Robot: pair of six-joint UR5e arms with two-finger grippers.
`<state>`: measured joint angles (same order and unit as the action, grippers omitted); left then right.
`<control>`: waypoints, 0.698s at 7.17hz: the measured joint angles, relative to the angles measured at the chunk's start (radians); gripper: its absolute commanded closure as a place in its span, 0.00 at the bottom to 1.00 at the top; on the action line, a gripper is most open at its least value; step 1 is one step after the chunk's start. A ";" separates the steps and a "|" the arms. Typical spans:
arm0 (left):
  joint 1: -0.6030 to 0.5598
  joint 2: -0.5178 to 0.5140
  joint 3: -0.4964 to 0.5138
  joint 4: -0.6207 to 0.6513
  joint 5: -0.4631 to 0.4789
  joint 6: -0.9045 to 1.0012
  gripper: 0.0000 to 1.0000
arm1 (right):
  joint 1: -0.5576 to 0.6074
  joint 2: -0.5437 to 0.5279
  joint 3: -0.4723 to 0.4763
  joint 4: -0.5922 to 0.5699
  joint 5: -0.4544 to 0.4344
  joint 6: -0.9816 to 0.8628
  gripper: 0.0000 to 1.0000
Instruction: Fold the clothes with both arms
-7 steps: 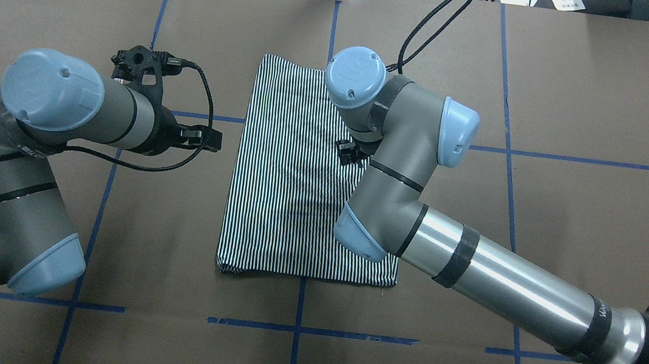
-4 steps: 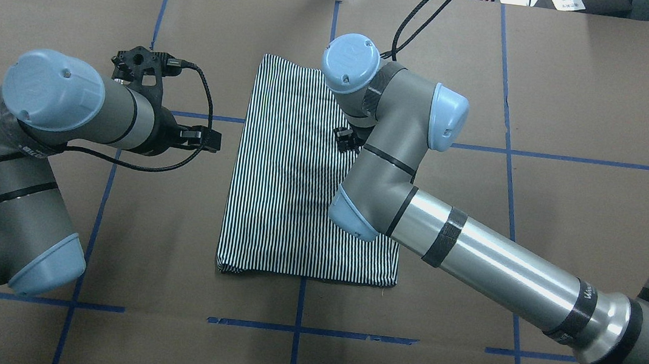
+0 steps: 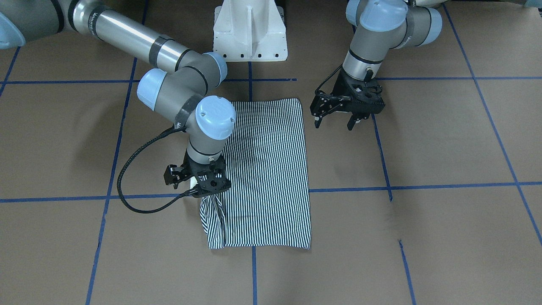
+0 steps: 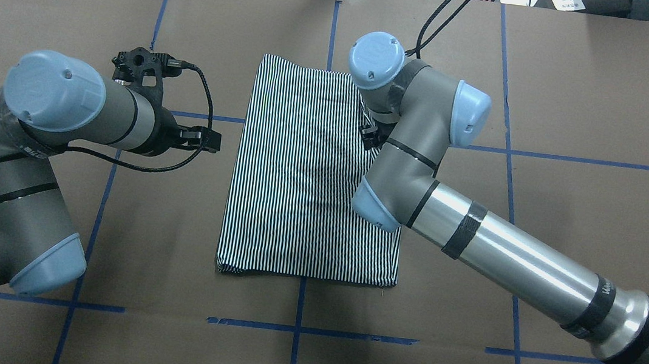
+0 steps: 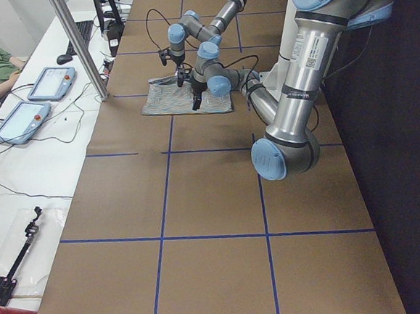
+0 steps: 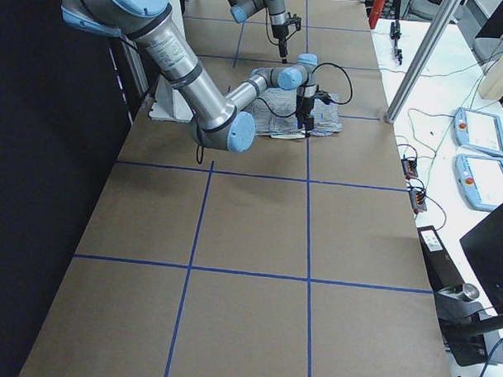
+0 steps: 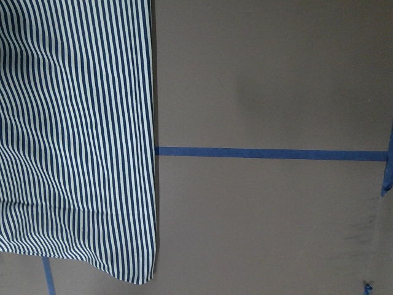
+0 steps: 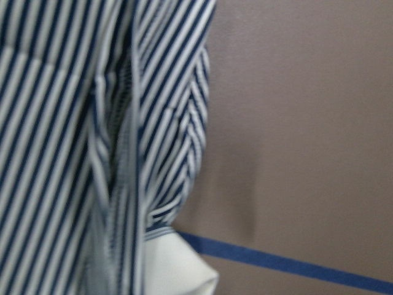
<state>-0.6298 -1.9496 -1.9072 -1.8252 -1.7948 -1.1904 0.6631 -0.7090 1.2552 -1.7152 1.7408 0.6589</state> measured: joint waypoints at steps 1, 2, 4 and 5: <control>0.000 -0.001 0.000 0.000 0.000 0.000 0.00 | 0.042 -0.033 0.018 -0.002 0.005 -0.058 0.00; 0.001 -0.003 -0.002 0.000 -0.001 0.000 0.00 | 0.080 -0.059 0.038 -0.004 0.016 -0.108 0.00; -0.002 -0.004 -0.010 0.004 -0.017 0.003 0.00 | 0.111 -0.038 0.039 0.000 0.054 -0.129 0.00; -0.007 -0.004 -0.013 0.007 -0.022 0.007 0.00 | 0.106 0.016 0.000 0.005 0.061 -0.108 0.00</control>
<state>-0.6365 -1.9533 -1.9198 -1.8179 -1.8166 -1.1831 0.7690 -0.6934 1.2553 -1.7104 1.8017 0.5510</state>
